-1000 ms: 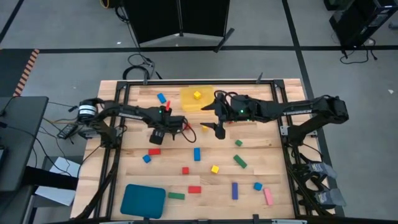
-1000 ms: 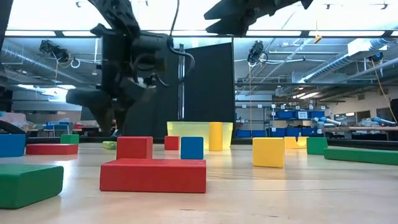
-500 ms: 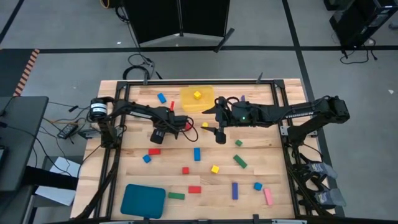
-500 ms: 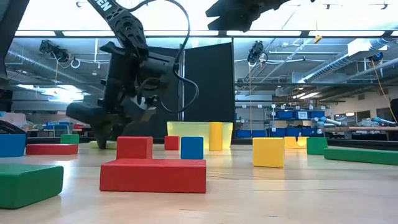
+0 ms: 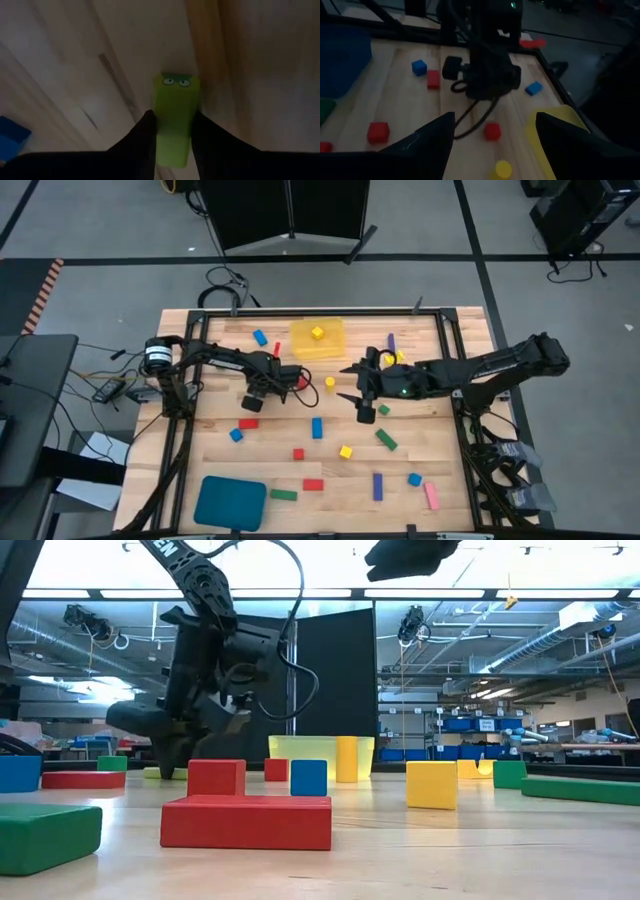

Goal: Sort blocks by size
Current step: Put the light green rectangular block into the blue bin

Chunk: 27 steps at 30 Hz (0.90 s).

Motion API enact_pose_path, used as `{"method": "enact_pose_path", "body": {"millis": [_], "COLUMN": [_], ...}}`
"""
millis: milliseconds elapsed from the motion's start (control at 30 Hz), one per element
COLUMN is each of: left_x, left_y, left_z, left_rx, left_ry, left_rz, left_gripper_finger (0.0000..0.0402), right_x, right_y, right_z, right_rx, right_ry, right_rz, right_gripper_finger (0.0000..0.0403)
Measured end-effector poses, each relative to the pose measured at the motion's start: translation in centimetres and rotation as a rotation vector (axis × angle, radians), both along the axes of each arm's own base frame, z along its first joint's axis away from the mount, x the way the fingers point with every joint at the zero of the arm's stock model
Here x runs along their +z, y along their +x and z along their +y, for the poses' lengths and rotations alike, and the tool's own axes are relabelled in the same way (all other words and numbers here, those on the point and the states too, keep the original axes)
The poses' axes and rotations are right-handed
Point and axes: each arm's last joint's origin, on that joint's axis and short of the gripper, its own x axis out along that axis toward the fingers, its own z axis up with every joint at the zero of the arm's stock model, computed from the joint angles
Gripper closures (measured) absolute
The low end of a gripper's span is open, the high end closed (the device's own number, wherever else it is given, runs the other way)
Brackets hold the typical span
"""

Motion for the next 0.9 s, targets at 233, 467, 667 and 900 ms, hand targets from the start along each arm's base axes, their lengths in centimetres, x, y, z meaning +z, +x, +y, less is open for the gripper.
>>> {"method": "enact_pose_path", "body": {"millis": [233,467,667,900], "left_x": [3.9,8.4,11.3,13.7], "left_y": [-0.5,-2.0,-3.5,-4.7], "left_z": [-0.7,-3.7,-9.3,-18.0], "left_rx": [0.044,0.022,0.003,-0.026], "left_ry": [-0.100,-0.124,-0.216,-0.413], "left_rz": [-0.203,-0.389,-0.456,-0.477], "left_gripper_finger": [0.0306,0.0306,0.0306,0.0306], "right_x": [-1.5,-6.9,-9.6,-9.7], "right_y": [-2.5,-5.0,-5.8,-5.7], "right_z": [0.7,-0.9,-2.6,-4.2], "right_rx": [-0.082,-0.280,-0.400,-0.430], "right_ry": [0.027,0.093,0.150,0.181], "right_rz": [0.020,0.066,0.094,0.087], "right_gripper_finger": [0.0116,0.0118,0.0119,0.0117]}}
